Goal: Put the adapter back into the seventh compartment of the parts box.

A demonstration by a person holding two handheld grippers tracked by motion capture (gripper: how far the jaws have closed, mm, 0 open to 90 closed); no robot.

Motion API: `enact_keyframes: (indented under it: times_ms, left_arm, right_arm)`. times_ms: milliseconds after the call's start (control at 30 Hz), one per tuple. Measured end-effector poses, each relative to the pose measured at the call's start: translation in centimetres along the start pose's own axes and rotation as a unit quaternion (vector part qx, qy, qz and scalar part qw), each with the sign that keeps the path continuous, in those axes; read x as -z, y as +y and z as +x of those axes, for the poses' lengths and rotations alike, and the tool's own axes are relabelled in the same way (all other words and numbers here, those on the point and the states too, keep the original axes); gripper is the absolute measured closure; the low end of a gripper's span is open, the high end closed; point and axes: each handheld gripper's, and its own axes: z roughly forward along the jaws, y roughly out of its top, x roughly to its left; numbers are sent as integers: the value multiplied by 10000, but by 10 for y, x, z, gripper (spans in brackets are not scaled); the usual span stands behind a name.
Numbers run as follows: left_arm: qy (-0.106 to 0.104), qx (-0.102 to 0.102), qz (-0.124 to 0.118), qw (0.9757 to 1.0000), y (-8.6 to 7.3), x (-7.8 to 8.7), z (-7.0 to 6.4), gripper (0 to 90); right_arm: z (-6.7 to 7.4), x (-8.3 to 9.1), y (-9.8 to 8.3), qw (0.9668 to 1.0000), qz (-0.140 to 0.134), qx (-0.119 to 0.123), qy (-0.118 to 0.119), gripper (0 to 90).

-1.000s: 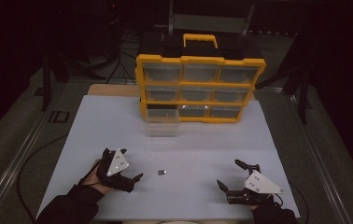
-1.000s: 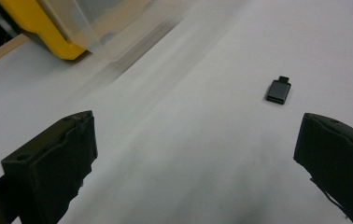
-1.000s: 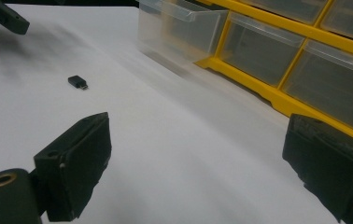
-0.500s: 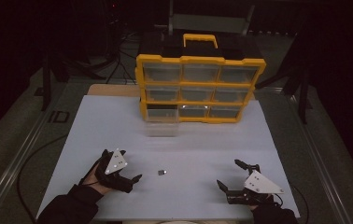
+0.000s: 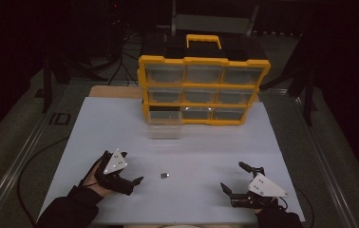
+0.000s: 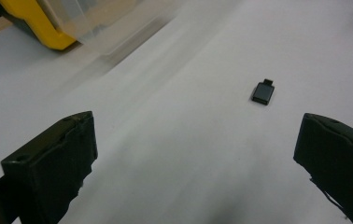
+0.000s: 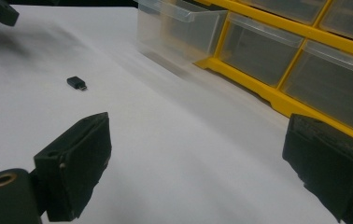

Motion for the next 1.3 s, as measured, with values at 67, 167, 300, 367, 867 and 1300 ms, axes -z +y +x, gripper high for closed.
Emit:
enact_keyframes:
  times_ms: [67, 167, 300, 367, 867, 1300]
  left_arm:
    - [-18, 21, -48, 10000, 2, 2, 1, 1]
    - [-36, -28, 1, 10000, 6, 3, 0, 1]
    - [-112, -26, -52, 9999, 13, 7, 3, 1]
    - [-181, 10, -99, 9998, 17, 10, 4, 1]
    - [-537, -113, -411, 9976, 55, 22, 9, 2]
    - [-846, -426, -418, 9946, 73, 10, 1, 3]
  right_arm:
    - [0, 0, 0, 10000, 1, -6, 15, 80]
    - [0, 0, 0, 10000, 3, -7, 10, 80]
    - [0, 0, 0, 10000, -5, -4, -11, 80]
    - [0, 0, 0, 10000, 0, -6, -13, 80]
    - [0, 0, 0, 10000, 7, 3, -10, 80]
    - [0, 0, 0, 10000, 19, -5, -15, 80]
